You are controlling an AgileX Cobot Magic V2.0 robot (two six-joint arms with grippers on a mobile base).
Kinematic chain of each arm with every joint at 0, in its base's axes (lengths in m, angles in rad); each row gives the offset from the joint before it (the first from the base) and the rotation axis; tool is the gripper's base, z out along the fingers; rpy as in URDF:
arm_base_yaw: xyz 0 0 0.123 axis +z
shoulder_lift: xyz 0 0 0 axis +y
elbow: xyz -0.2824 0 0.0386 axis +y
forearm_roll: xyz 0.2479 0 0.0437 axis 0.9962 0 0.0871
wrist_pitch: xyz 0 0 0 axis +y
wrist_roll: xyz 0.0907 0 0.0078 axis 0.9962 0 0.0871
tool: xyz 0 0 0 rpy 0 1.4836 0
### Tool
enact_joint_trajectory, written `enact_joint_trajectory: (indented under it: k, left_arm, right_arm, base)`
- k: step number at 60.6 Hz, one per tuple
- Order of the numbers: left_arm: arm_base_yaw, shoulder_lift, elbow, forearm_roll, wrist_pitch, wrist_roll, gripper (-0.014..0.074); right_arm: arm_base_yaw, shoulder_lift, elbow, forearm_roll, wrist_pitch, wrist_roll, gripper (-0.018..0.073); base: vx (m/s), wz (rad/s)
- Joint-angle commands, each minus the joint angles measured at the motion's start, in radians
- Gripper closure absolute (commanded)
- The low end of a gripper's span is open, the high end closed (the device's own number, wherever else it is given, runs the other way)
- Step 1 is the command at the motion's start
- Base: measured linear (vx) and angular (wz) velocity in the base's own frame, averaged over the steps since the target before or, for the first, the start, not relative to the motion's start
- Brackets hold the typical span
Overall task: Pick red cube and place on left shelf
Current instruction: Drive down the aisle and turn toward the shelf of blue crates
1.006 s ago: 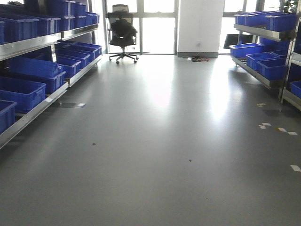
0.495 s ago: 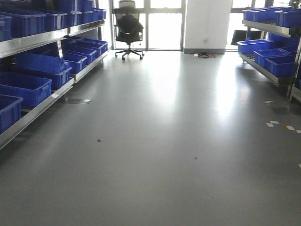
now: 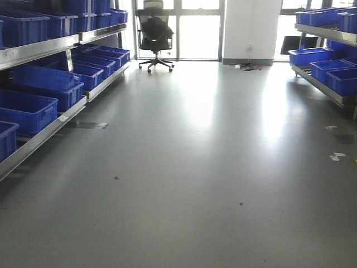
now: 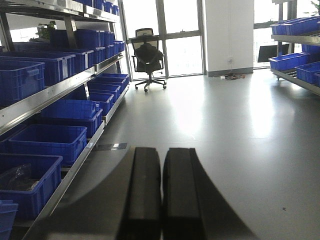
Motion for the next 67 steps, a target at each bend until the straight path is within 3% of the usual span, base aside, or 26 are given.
enact_joint_trajectory:
  k: [1, 67]
  left_arm:
    - [-0.008, 0.008, 0.022, -0.002, -0.084, 0.002, 0.0491]
    - [-0.008, 0.008, 0.022, -0.002, -0.084, 0.002, 0.0491]
  right_arm:
    - [-0.006, 0.012, -0.028, -0.019, -0.087, -0.007, 0.0503]
    - [-0.006, 0.012, -0.028, -0.019, -0.087, -0.007, 0.0503]
  base:
    - [0.41, 0.13]
    - [0.56, 0.06]
